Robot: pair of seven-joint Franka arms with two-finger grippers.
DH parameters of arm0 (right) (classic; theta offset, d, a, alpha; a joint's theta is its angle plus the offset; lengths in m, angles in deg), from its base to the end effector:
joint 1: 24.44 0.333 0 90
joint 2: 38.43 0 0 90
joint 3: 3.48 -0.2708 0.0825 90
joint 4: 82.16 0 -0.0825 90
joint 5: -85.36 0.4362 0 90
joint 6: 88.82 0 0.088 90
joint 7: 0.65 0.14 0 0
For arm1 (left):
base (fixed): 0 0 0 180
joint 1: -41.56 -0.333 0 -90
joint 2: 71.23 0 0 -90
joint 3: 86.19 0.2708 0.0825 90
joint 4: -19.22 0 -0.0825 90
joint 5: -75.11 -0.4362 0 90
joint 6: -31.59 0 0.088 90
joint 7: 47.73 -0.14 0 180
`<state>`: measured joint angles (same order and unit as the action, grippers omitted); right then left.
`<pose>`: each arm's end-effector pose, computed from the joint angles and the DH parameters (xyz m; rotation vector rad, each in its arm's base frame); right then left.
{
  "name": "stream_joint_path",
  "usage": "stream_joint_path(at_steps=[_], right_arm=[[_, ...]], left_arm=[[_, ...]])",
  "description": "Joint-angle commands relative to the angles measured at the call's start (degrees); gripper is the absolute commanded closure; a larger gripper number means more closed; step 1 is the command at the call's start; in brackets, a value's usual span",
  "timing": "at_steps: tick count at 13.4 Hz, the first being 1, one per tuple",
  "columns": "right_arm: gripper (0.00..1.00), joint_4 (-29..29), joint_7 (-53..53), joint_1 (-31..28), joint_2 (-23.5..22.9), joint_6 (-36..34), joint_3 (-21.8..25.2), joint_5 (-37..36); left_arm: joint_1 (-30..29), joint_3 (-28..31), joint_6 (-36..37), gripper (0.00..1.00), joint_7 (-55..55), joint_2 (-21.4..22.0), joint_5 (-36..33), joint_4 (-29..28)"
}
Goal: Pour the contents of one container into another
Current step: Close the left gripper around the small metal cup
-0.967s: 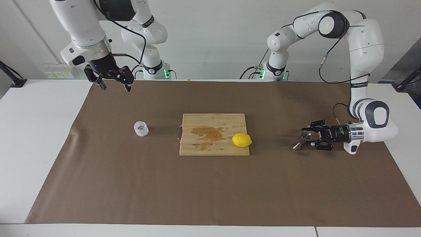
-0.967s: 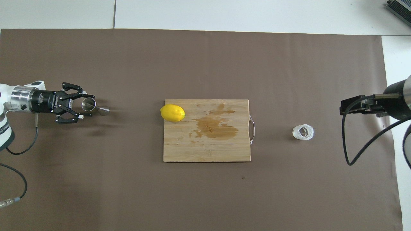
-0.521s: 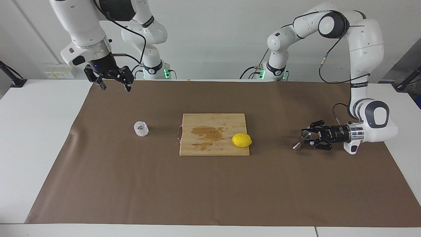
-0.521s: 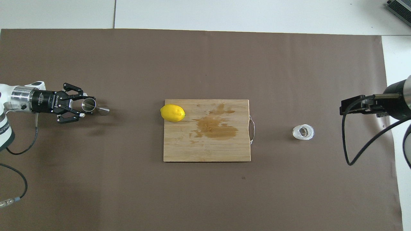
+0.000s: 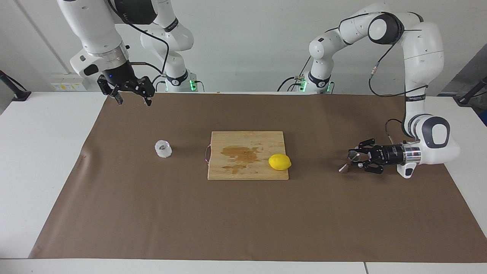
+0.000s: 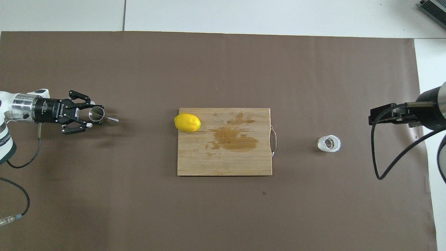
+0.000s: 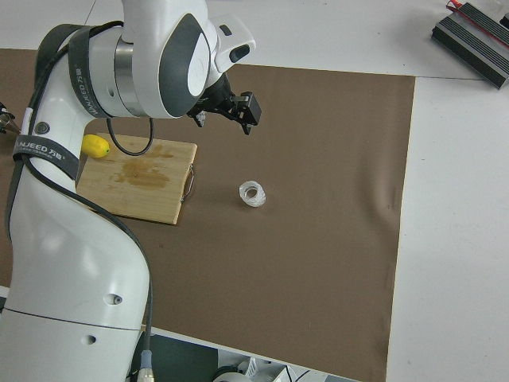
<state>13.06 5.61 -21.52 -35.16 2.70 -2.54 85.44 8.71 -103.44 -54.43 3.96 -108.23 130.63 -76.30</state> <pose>0.5923 0.0205 0.5350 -3.1376 0.1173 0.0120 0.6267 0.0582 0.1896 1.4307 1.3796 -1.2252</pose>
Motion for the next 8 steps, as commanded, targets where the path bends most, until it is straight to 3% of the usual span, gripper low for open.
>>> stream_joint_path(at_steps=[1,3,8], right_arm=[[0.0,0.1,-1.0,-1.0,0.2,-0.6,-0.9,-0.3],[0.0,0.1,-1.0,-1.0,0.2,-0.6,-0.9,-0.3],[0.0,0.1,-1.0,-1.0,0.2,-0.6,-0.9,-0.3]], left_arm=[[-0.6,-0.7,0.1,0.84,1.0,0.5,1.4,-0.8],[-0.7,-1.0,0.2,1.0,1.1,0.5,2.2,-0.7],[-0.5,-4.9,0.4,1.0,4.3,2.5,4.4,-0.2]])
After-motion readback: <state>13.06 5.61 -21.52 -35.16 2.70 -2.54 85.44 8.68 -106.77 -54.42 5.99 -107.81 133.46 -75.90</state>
